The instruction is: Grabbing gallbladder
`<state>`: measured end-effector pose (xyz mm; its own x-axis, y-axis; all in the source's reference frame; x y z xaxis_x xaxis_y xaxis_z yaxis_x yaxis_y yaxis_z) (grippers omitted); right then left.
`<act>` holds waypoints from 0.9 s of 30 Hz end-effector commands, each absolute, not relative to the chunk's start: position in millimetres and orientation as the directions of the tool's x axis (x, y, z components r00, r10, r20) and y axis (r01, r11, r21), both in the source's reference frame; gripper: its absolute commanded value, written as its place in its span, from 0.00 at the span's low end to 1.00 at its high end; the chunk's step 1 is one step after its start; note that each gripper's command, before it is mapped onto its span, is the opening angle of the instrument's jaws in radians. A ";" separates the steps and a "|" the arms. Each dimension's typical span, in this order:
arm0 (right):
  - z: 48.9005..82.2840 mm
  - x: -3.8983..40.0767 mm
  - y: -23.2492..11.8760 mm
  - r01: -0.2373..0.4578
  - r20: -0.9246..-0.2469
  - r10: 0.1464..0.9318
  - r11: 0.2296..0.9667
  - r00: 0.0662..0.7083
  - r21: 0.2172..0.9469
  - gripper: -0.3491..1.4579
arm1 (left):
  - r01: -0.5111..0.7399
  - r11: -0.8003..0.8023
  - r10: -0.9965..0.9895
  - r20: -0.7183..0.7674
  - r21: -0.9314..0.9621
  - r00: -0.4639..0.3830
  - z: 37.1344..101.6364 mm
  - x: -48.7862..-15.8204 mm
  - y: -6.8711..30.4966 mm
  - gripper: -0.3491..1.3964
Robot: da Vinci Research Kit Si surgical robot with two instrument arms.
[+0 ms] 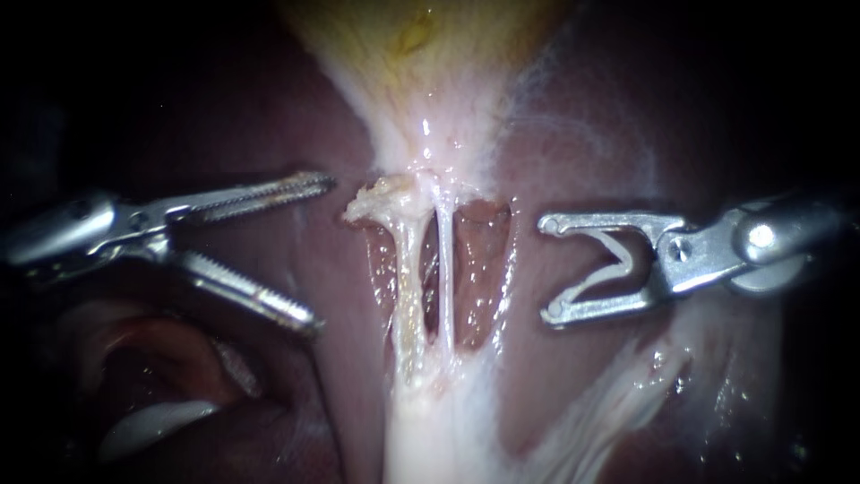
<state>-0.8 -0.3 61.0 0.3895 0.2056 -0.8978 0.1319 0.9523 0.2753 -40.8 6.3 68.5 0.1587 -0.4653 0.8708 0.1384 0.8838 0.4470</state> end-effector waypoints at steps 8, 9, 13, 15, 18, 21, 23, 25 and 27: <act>61.0 -0.8 -0.3 0.132 -0.898 0.206 0.952 0.390 0.275 0.47 | 0.169 0.857 -0.511 0.846 0.487 0.153 70.8 -42.0 7.8 0.72; 61.0 -0.8 -0.3 0.132 -0.898 0.206 0.952 0.390 0.275 0.47 | 0.170 0.854 -0.515 0.844 0.491 0.152 71.1 -42.1 7.9 0.71; 61.0 -0.8 -0.3 0.132 -0.898 0.206 0.952 0.390 0.275 0.47 | 0.181 0.846 -0.528 0.836 0.502 0.150 72.0 -42.1 8.0 0.65; 61.0 -0.8 -0.3 0.132 -0.898 0.206 0.952 0.390 0.275 0.47 | 0.187 0.846 -0.527 0.837 0.499 0.148 72.4 -42.1 8.2 0.62; 61.0 -0.8 -0.3 0.132 -0.898 0.206 0.952 0.390 0.275 0.47 | 0.192 0.843 -0.531 0.833 0.503 0.153 72.8 -42.1 8.3 0.56; 61.0 -0.8 -0.3 0.132 -0.898 0.206 0.952 0.390 0.275 0.47 | 0.198 0.844 -0.530 0.832 0.498 0.166 73.4 -42.2 8.2 0.49; 61.0 -0.7 -0.3 0.132 -0.898 0.206 0.952 0.390 0.275 0.47 | 0.201 0.845 -0.528 0.831 0.495 0.173 73.8 -42.2 8.0 0.40; 61.0 -0.7 -0.3 0.132 -0.898 0.206 0.952 0.390 0.275 0.47 | 0.201 0.847 -0.526 0.831 0.493 0.179 74.2 -42.2 7.7 0.32; 61.0 -0.7 -0.3 0.131 -0.898 0.206 0.952 0.390 0.275 0.47 | 0.206 0.848 -0.524 0.830 0.489 0.190 74.6 -42.1 7.4 0.15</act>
